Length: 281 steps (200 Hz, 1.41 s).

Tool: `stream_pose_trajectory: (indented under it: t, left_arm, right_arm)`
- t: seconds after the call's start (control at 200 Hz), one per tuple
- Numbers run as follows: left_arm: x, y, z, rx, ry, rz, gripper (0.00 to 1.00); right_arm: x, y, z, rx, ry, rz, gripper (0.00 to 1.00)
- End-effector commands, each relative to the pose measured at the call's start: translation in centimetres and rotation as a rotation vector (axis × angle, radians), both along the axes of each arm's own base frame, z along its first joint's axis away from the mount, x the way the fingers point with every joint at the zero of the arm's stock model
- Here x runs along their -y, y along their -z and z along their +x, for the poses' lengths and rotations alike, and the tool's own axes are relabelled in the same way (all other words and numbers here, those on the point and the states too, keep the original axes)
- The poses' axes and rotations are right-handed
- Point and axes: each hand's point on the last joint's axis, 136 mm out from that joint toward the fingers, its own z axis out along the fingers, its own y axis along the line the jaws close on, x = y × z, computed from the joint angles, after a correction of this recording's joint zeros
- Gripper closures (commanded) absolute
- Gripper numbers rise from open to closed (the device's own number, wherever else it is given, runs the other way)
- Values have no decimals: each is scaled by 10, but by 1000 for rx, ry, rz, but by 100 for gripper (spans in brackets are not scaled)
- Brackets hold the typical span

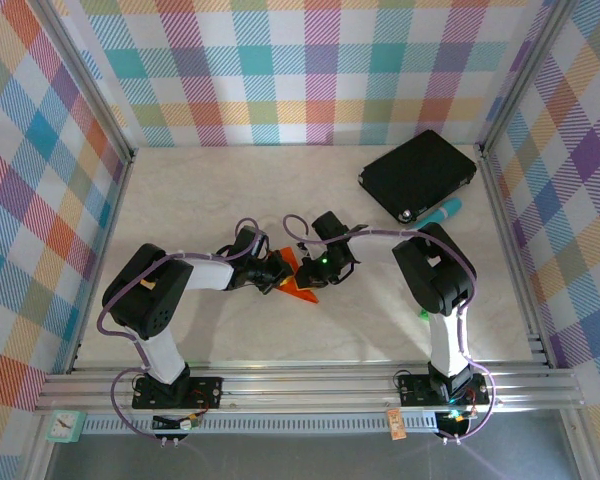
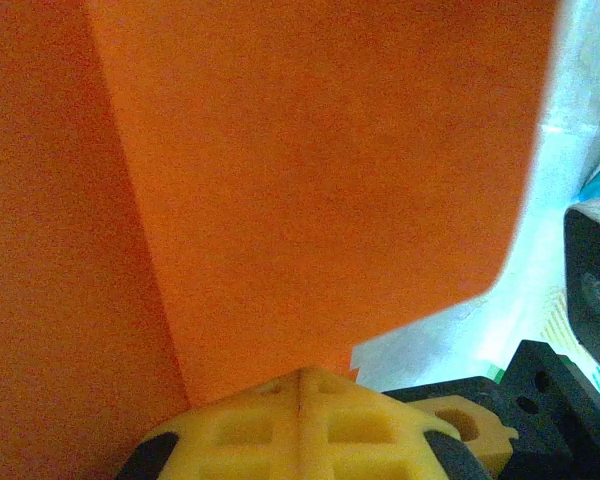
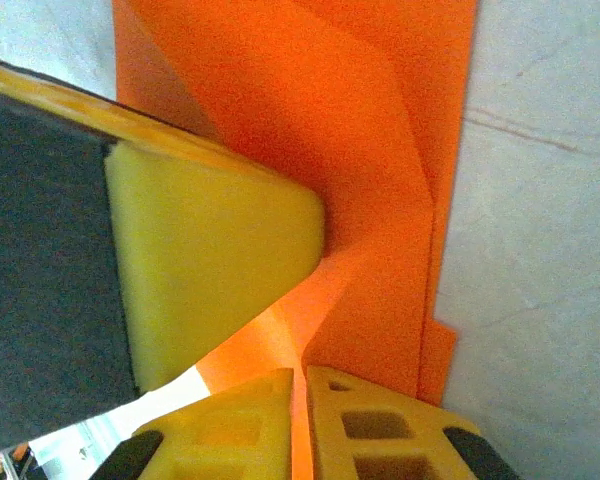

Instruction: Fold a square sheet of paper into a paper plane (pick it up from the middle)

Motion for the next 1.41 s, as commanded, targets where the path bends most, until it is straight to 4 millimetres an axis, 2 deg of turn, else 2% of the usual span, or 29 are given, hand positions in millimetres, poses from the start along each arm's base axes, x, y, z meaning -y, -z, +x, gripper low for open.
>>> stream_pose_trajectory:
  t: [0.0,0.35,0.98,1.065,1.235,1.4]
  left_arm:
    - [-28,51,-38,-175,-14,150,100]
    - [-29,50,-38,-173,-16,156,100]
    - [-29,50,-38,-172,-16,156,100]
    - [-29,49,-38,-172,-13,152,100]
    - [-26,44,-36,-157,-12,133,100]
    - [-22,40,-34,-145,-8,108,100]
  right_arm:
    - [17,9,-27,-88,-30,-49,86]
    - [19,-8,-40,-127,-32,-10,85]
    - [35,4,-54,-157,-11,-61,84]
    - [32,-5,-49,-127,-4,-33,84]
    - [24,-30,-25,-19,42,11,79]
    - [17,-24,-13,-24,55,-8,78]
